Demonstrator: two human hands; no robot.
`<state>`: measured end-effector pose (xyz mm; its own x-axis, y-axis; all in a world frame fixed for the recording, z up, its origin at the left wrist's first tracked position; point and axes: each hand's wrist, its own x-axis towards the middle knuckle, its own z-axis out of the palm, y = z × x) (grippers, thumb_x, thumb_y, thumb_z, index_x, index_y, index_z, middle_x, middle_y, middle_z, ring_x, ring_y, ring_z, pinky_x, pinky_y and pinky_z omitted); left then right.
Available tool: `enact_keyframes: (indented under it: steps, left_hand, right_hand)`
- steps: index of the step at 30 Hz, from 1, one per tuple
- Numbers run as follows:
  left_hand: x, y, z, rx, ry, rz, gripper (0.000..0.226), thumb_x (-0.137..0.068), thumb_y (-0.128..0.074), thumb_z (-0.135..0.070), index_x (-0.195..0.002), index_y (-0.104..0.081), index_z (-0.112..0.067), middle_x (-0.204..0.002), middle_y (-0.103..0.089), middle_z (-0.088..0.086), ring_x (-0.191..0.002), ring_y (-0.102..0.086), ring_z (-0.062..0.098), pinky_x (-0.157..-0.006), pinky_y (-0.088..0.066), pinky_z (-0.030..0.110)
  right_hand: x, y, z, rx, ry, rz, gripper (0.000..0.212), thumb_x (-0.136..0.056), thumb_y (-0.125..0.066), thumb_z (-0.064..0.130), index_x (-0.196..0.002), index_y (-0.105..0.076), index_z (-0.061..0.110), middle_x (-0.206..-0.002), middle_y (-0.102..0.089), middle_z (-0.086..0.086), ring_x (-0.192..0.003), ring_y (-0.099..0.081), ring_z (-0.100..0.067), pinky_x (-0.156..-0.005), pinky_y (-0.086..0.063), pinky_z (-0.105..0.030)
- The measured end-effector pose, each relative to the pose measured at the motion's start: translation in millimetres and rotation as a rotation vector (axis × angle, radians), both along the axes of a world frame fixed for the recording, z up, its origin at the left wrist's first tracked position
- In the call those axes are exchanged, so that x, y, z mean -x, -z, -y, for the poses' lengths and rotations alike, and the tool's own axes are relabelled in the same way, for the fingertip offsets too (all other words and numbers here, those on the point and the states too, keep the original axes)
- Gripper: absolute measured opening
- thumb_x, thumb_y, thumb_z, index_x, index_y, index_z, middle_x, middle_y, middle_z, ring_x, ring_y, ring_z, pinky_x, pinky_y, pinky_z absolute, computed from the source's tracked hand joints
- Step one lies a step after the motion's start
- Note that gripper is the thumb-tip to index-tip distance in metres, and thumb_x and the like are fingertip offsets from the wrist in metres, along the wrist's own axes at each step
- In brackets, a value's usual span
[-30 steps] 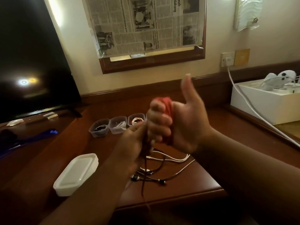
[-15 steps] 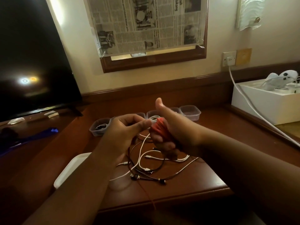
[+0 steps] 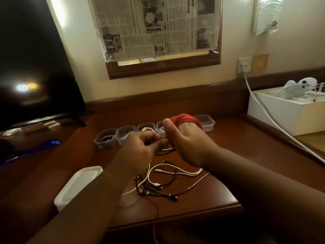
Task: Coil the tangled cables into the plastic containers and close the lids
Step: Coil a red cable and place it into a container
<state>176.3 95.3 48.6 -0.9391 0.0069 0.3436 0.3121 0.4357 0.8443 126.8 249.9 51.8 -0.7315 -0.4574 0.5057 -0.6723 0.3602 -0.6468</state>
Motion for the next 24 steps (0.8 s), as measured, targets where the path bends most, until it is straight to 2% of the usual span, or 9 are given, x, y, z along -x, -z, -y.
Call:
enact_keyframes:
  steps: [3,7,10,12,14,16,19,21,24]
  left_hand:
    - [3.4,-8.7,15.7,0.048,-0.028,-0.078,0.026,-0.066,-0.077,-0.034,-0.077,-0.071,-0.011,-0.072,-0.071,0.004,-0.069,-0.069,0.015,-0.065,-0.057,0.024]
    - [6.3,-8.1,21.2,-0.151,0.024,-0.045,0.024,-0.064,-0.079,-0.028,-0.073,-0.068,-0.009,-0.059,-0.063,0.000,-0.051,-0.057,0.009,-0.048,-0.045,0.018]
    - [5.8,-2.5,13.9,-0.460,0.127,0.057,0.015,-0.067,-0.073,-0.038,-0.065,-0.071,-0.023,-0.059,-0.051,0.002,-0.050,-0.042,0.013,-0.046,-0.033,0.023]
    - [4.7,4.6,2.7,-0.609,0.097,0.113,0.013,-0.070,-0.068,-0.038,-0.066,-0.075,-0.028,-0.059,-0.047,0.001,-0.051,-0.039,0.013,-0.050,-0.028,0.026]
    - [2.1,13.9,-10.2,-0.546,0.023,0.123,0.015,-0.075,-0.064,-0.037,-0.072,-0.078,-0.031,-0.057,-0.043,0.002,-0.048,-0.033,0.012,-0.049,-0.024,0.026]
    - [-0.8,22.5,-18.2,-0.382,0.023,0.103,0.017,-0.086,-0.063,-0.032,-0.087,-0.079,-0.028,-0.055,-0.044,-0.002,-0.045,-0.033,0.009,-0.045,-0.025,0.023]
    - [-3.0,22.4,-14.9,-0.075,0.003,0.053,0.020,-0.096,-0.060,-0.024,-0.101,-0.074,-0.036,-0.061,-0.064,-0.017,-0.054,-0.055,-0.001,-0.057,-0.041,0.019]
    - [-4.5,16.6,-8.6,0.103,0.043,-0.002,0.019,-0.094,-0.061,-0.030,-0.099,-0.071,-0.045,-0.086,-0.074,-0.016,-0.081,-0.069,0.004,-0.075,-0.055,0.033]
    - [-10.4,2.4,-1.3,0.182,-0.005,-0.120,0.007,-0.086,-0.065,-0.038,-0.086,-0.073,-0.037,-0.082,-0.074,-0.007,-0.076,-0.071,0.012,-0.068,-0.059,0.036]
  right_hand:
    - [-10.0,-9.9,-0.6,-0.051,-0.093,0.334,0.086,-0.083,-0.013,0.082,-0.070,-0.059,0.011,-0.060,-0.058,-0.013,-0.048,-0.054,-0.019,-0.057,-0.051,-0.038]
    - [-8.9,-23.1,-4.4,0.043,-0.370,0.875,0.091,-0.085,-0.008,0.082,-0.074,-0.057,0.006,-0.053,-0.049,-0.005,-0.040,-0.043,-0.015,-0.042,-0.038,-0.021]
    - [-12.1,-24.2,-5.4,0.406,-0.723,1.172,0.087,-0.083,-0.014,0.086,-0.075,-0.053,0.008,-0.050,-0.039,0.000,-0.040,-0.036,-0.013,-0.045,-0.032,-0.023]
    - [-14.0,-24.5,-4.2,0.751,-0.909,1.201,0.087,-0.081,-0.019,0.088,-0.081,-0.054,0.009,-0.056,-0.040,0.001,-0.045,-0.038,-0.013,-0.050,-0.034,-0.025]
    - [-12.2,-23.4,-1.8,1.045,-0.898,1.039,0.087,-0.081,-0.023,0.087,-0.090,-0.056,0.007,-0.065,-0.042,-0.001,-0.054,-0.042,-0.015,-0.057,-0.038,-0.028]
    - [-7.1,-19.4,1.5,1.108,-0.701,0.733,0.083,-0.083,-0.027,0.081,-0.099,-0.056,0.005,-0.071,-0.047,-0.004,-0.061,-0.046,-0.017,-0.062,-0.040,-0.031]
    - [4.7,0.1,4.6,0.848,-0.351,0.171,0.060,-0.091,-0.041,0.062,-0.102,-0.056,0.005,-0.076,-0.055,-0.008,-0.067,-0.053,-0.020,-0.063,-0.045,-0.034]
    - [5.7,12.4,5.2,0.575,-0.153,-0.154,0.044,-0.093,-0.043,0.050,-0.099,-0.058,0.010,-0.081,-0.058,-0.005,-0.073,-0.057,-0.019,-0.068,-0.048,-0.037]
    - [1.0,21.5,4.2,0.111,0.041,-0.297,0.066,-0.092,-0.031,0.064,-0.073,-0.059,0.008,-0.065,-0.058,-0.009,-0.059,-0.056,-0.024,-0.057,-0.048,-0.046]
